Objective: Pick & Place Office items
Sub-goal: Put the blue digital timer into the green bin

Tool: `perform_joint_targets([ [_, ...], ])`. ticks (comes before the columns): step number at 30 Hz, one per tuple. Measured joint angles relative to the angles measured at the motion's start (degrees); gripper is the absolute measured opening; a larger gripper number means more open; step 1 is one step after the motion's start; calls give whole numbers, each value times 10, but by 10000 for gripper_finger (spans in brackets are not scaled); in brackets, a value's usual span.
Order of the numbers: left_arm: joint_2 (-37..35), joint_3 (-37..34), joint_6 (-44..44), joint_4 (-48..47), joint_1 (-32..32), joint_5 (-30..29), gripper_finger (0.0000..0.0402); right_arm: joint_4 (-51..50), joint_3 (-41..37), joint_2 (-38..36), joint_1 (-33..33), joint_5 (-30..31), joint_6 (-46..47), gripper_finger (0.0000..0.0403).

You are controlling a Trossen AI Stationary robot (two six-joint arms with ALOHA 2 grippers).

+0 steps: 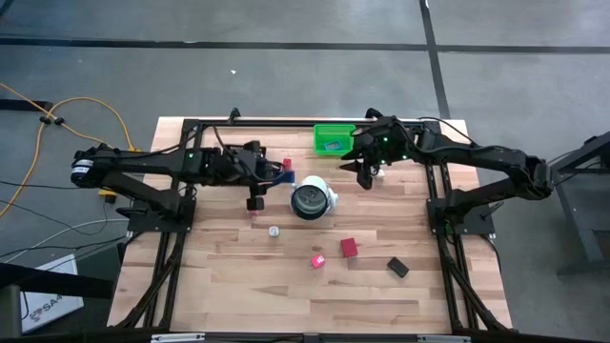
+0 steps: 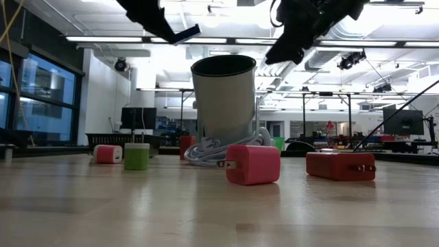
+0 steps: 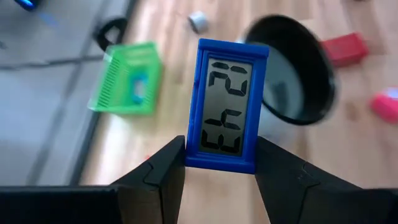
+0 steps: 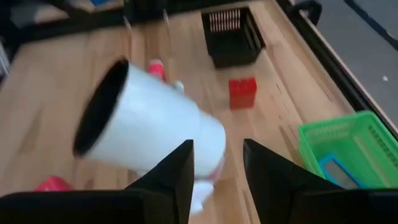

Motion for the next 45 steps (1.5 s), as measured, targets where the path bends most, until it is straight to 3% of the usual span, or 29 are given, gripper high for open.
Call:
perform_joint_targets([
  [6,0,0,57,57,0,-86,160,59,0,0,0,-7,32,125],
  [16,28,0,122,149,-2,-122,159,169,0,0,15,-3,52,125],
  [19,50,0,137,160,-2,-139,159,201,0,6,30,24,51,125],
  [23,76,0,170,186,-7,-189,159,215,0,16,40,47,48,125],
  [29,102,0,220,246,-12,-216,159,219,0,35,44,77,47,125],
  [45,117,0,269,289,-31,-292,159,248,0,44,45,45,49,125],
])
